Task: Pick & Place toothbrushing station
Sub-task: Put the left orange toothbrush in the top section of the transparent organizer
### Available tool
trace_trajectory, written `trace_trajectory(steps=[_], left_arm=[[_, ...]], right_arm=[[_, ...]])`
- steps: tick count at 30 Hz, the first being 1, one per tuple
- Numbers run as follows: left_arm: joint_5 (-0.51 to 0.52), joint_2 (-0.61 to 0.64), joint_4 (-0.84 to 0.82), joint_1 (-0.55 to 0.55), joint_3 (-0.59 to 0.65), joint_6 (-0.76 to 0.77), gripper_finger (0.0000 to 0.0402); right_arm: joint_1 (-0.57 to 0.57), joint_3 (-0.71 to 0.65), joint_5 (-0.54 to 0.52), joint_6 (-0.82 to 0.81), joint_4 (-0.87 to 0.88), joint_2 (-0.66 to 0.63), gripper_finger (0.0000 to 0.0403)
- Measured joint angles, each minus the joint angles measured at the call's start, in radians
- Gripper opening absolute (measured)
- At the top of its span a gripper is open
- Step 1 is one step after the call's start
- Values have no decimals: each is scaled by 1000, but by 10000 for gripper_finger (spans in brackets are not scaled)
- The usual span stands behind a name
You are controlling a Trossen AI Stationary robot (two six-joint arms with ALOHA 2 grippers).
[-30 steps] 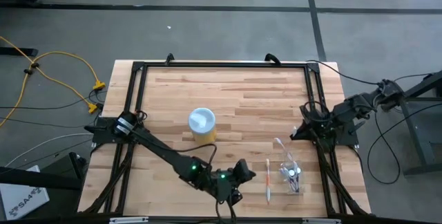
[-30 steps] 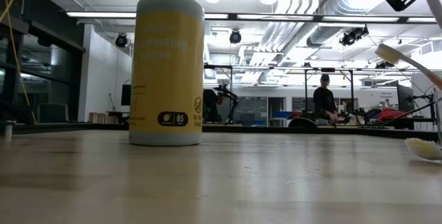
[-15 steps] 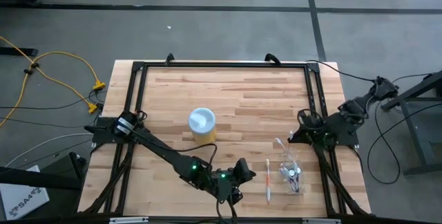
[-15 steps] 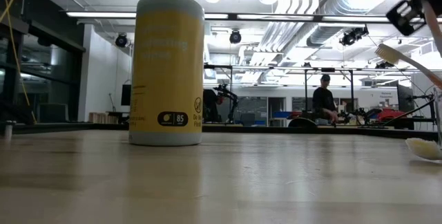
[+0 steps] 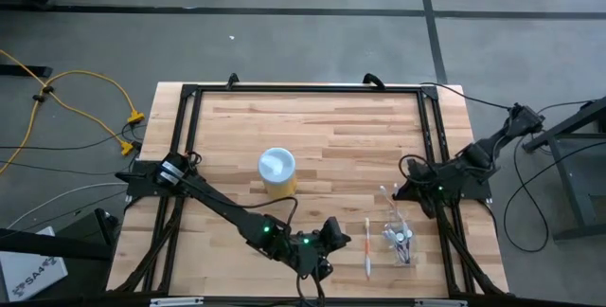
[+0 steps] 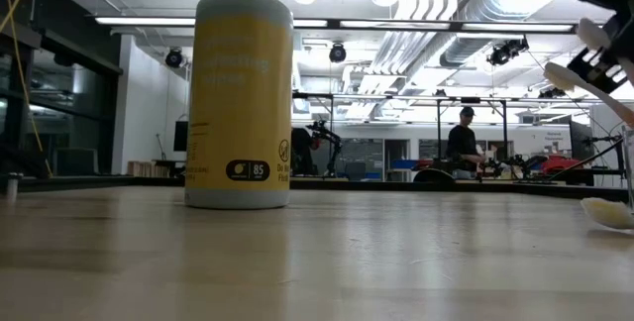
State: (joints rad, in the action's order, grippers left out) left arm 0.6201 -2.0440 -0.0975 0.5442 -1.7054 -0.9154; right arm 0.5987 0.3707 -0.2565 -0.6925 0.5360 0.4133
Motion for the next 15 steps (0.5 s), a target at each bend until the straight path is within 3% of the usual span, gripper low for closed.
trace_trajectory(steps=[15], left_arm=[[0,0,0,0,0,0,120]], right_arm=[[0,-58,10,2,-111,1,27]])
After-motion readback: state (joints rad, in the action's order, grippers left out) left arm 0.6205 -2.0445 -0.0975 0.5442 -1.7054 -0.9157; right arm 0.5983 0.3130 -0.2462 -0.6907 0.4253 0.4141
